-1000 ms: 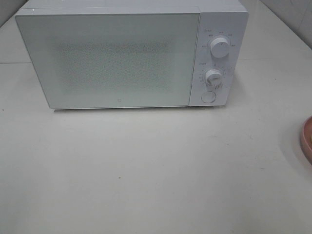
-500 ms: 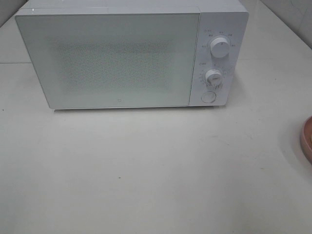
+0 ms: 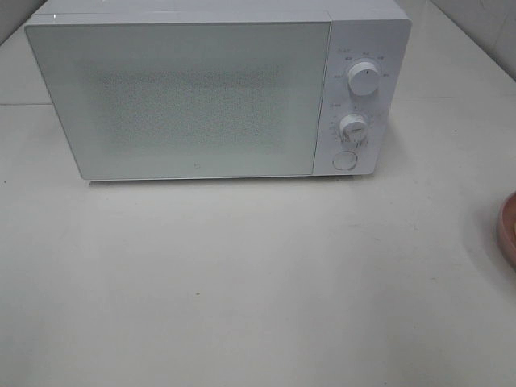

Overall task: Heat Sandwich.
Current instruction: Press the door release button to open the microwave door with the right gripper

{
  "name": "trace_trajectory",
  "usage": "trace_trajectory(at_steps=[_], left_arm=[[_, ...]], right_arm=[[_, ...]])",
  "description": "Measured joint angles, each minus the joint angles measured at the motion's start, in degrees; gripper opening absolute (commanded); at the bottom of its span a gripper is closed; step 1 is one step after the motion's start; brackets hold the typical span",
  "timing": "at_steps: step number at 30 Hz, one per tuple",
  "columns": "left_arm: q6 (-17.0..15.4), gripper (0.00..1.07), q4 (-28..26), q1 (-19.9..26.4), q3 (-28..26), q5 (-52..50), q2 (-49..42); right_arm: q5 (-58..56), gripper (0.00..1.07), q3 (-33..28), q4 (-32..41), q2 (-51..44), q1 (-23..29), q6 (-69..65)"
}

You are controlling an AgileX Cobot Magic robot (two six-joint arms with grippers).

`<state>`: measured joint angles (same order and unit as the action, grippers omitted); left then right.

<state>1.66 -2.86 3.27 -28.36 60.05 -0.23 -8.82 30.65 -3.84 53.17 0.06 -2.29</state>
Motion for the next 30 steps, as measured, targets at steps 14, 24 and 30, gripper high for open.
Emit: trace_trajectory(at_steps=[14, 24, 30], left_arm=[[0.00, 0.96, 0.00, 0.00, 0.00, 0.00, 0.00], [0.00, 0.96, 0.00, 0.00, 0.00, 0.00, 0.00], [0.00, 0.96, 0.00, 0.00, 0.00, 0.00, 0.00]], right_arm=[[25.78, 0.75, -6.13, 0.23, 11.46, 0.92, 0.00], [44.58, 0.75, -13.81, 16.39, 17.30, 11.63, 11.92], [52.20, 0.75, -16.10, 24.52, 19.42, 17.30, 15.13]])
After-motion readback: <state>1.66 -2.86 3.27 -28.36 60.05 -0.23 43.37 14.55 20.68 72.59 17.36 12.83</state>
